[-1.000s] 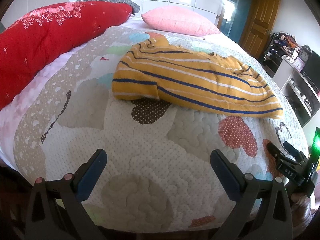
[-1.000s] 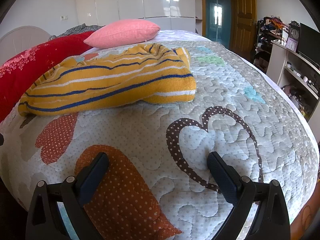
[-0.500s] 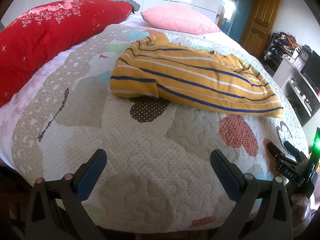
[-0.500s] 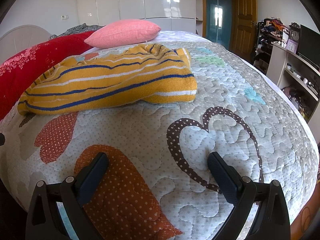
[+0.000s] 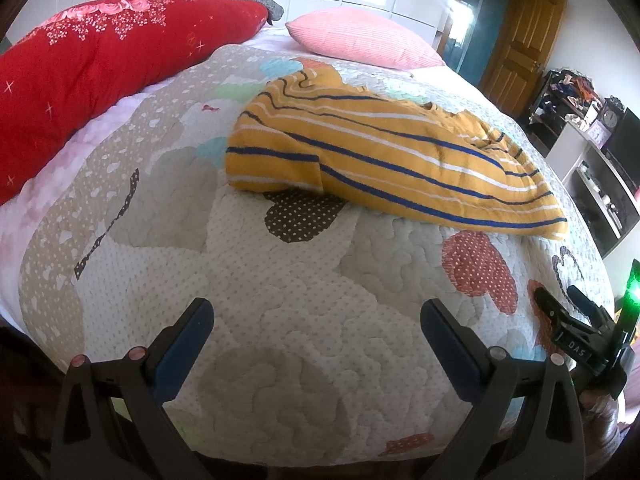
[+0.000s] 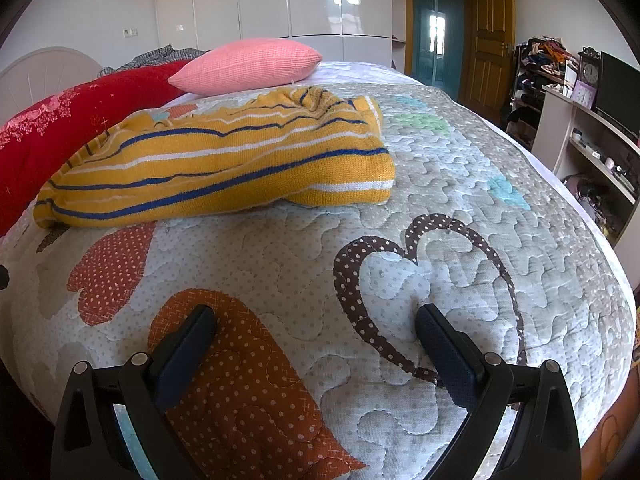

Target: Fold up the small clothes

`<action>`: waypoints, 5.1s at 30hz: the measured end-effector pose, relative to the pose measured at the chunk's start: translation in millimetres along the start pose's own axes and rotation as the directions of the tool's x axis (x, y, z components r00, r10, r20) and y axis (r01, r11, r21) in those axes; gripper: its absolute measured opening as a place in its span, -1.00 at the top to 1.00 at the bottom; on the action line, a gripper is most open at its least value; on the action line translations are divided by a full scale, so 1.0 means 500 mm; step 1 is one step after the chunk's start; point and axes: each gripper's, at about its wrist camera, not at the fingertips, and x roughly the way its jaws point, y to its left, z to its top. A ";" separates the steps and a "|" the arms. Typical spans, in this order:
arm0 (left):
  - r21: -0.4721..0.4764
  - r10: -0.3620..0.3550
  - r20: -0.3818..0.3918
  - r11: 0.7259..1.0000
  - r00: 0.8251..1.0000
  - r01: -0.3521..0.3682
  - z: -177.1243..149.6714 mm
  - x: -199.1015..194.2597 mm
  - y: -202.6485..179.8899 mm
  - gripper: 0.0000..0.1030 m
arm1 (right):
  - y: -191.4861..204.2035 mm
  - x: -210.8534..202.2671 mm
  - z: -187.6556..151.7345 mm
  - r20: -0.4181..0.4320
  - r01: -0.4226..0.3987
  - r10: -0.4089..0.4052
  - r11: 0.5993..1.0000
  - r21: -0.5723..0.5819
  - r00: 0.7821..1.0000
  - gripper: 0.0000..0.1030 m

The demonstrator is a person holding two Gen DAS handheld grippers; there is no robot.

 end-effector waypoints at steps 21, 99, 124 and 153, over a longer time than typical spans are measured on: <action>-0.029 -0.009 -0.003 1.000 1.000 0.009 0.004 0.002 0.035 -1.00 | 0.012 0.007 0.184 0.058 -0.183 0.179 0.980 0.080 0.982 -0.32; -0.417 -0.476 0.104 0.776 0.873 0.473 0.167 0.204 0.189 0.58 | 0.774 0.349 0.359 -0.465 -0.274 -0.044 0.757 -0.594 0.884 -0.17; -0.079 -0.423 -0.055 0.905 0.904 0.418 0.167 0.047 -0.119 -0.08 | -0.064 0.182 0.338 -0.234 -0.207 0.221 0.975 0.083 0.947 0.56; 0.097 -0.293 -0.152 0.946 0.944 0.309 0.217 0.146 -0.277 -0.29 | -0.119 0.085 0.134 -0.118 -0.352 0.403 0.884 0.307 0.908 0.81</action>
